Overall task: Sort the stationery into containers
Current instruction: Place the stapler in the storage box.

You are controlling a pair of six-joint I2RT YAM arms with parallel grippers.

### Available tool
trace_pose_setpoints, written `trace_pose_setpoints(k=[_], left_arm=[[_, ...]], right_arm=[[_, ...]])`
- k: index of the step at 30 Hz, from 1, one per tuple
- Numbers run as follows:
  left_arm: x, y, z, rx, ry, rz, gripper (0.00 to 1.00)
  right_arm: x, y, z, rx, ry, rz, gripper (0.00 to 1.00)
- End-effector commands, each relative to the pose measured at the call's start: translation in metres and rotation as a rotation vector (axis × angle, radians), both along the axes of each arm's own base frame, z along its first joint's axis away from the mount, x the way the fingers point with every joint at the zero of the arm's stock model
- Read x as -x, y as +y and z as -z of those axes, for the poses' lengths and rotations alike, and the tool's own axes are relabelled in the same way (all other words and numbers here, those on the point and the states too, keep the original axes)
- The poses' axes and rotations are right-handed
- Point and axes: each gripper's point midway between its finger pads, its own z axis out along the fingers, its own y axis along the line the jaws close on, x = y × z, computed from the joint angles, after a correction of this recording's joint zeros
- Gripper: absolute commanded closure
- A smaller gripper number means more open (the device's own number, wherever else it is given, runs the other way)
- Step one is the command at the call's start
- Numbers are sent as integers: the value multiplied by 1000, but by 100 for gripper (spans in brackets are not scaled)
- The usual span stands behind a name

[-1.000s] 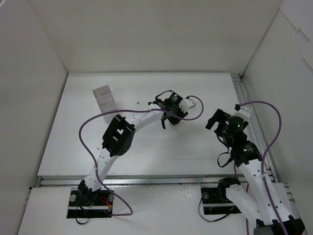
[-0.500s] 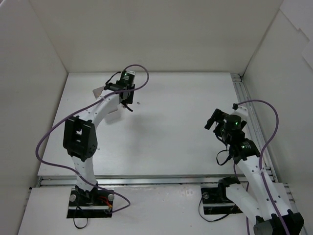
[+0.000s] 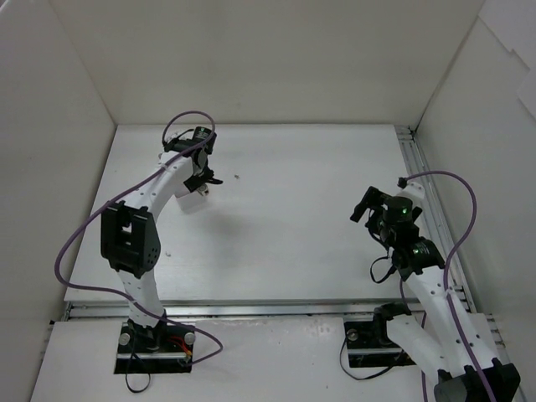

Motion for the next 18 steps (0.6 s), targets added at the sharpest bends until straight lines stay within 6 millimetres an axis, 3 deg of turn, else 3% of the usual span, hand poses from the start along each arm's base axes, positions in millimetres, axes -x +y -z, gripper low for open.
trace_pose_setpoints(k=[1, 7, 18], left_arm=[[-2, 14, -24, 135, -103, -253, 100], [-20, 29, -26, 195, -149, -339, 100], [-19, 40, -14, 261, -133, -524, 100]], right_arm=[[-3, -7, -8, 19, -42, 25, 2], [-2, -8, -12, 20, -59, 26, 2], [-2, -9, -9, 26, -51, 31, 2]])
